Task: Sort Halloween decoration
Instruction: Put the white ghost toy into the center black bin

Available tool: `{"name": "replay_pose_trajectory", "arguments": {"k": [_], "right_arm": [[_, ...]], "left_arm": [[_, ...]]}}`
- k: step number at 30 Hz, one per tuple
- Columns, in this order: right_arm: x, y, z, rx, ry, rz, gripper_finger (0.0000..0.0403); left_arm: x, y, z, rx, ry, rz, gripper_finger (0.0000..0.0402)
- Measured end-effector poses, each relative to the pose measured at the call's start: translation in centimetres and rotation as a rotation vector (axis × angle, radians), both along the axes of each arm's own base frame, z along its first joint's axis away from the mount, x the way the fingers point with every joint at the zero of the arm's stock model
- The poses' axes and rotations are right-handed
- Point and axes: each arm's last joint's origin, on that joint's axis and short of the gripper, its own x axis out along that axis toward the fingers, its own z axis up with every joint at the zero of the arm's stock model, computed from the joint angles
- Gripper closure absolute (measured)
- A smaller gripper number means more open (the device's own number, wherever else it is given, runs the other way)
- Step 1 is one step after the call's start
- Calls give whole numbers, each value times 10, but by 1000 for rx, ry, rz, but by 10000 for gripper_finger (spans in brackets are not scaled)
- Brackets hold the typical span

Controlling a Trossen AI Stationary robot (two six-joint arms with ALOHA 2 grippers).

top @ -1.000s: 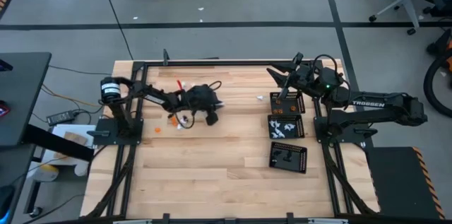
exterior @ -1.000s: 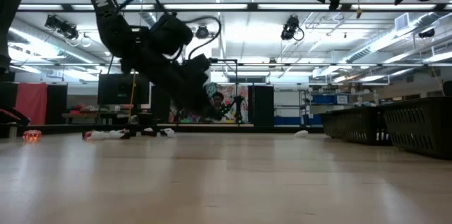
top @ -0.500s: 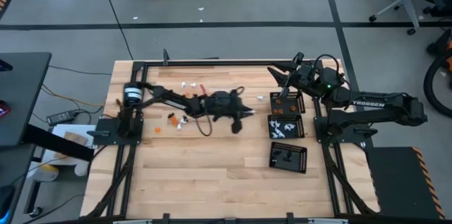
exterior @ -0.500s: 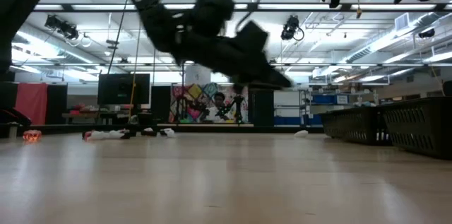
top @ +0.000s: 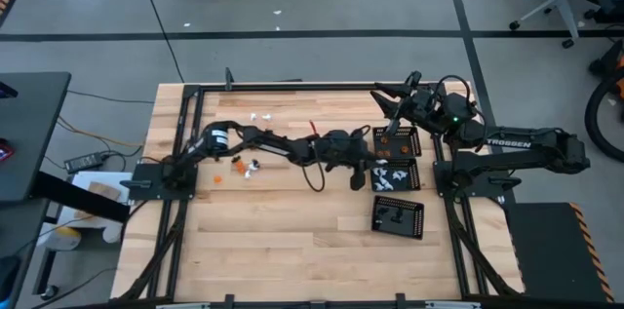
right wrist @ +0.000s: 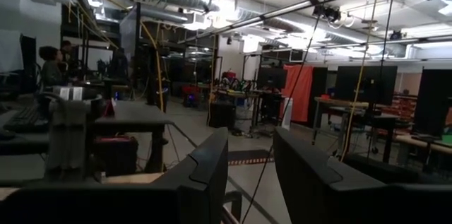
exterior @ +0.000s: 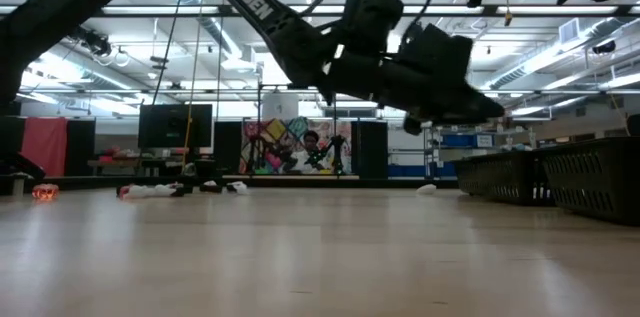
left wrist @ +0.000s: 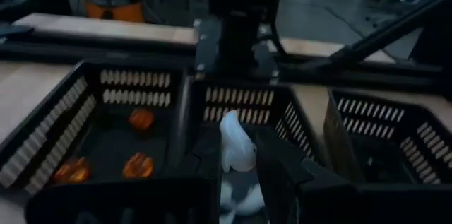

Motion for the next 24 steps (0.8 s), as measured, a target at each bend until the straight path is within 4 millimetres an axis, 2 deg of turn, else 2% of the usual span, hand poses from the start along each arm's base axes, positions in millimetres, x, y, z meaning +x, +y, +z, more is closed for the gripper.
{"name": "replay_pose_trajectory", "arguments": {"k": [4,9,13,17,24], "right_arm": [[0,0,0,-2,1,0,284],[0,0,0,5,2,4,284],[1,0,-2,10,16,6,284],[1,1,-3,13,36,12,284],[0,2,-2,-1,33,8,284]], "left_arm": [[7,-7,-4,-10,50,-24,324],[9,-14,-5,42,64,-55,262],[1,-14,9,119,85,-71,230],[-30,-13,19,177,0,6,233],[-122,-3,20,181,46,190,254]]}}
